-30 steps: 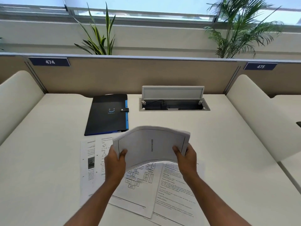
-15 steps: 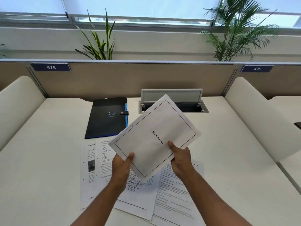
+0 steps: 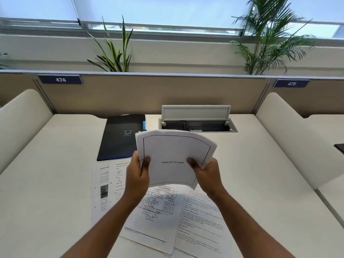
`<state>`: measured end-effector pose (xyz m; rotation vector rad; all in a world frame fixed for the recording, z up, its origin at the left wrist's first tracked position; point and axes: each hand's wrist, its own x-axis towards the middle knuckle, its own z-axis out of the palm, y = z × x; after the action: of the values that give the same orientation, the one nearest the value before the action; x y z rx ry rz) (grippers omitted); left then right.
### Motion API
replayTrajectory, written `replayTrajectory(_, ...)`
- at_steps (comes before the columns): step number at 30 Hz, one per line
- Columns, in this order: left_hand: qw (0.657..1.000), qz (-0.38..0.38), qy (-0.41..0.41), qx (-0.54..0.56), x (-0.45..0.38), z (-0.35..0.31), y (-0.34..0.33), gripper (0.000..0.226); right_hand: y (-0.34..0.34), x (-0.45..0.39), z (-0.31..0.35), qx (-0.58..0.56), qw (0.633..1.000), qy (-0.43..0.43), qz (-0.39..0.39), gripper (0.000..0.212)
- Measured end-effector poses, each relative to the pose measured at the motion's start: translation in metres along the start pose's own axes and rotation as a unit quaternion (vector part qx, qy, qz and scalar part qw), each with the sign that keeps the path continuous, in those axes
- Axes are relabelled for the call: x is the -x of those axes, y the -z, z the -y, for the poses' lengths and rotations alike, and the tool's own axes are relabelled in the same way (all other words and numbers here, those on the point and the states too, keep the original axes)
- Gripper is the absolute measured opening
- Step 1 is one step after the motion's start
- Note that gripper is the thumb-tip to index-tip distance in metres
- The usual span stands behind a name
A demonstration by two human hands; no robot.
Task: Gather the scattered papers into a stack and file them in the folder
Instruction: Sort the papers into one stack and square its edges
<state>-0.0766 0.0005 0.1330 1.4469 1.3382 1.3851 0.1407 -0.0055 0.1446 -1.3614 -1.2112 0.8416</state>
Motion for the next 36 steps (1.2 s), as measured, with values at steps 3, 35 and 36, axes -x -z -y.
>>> replayTrajectory(3,1.0,0.005,-0.001,-0.006,0.014,0.01,-0.006,0.024,0.003,0.008,-0.005,0.019,1.0,0.012,-0.009,0.036)
replayTrajectory(35,0.994,0.013,0.105,-0.029,-0.01,0.018,-0.012,0.026,0.012,-0.009,-0.05,-0.06,0.992,-0.11,0.031,0.007)
replayTrajectory(36,0.992,0.023,0.119,-0.02,-0.008,0.021,-0.011,0.025,0.013,-0.007,-0.054,-0.066,0.99,-0.12,0.034,0.008)
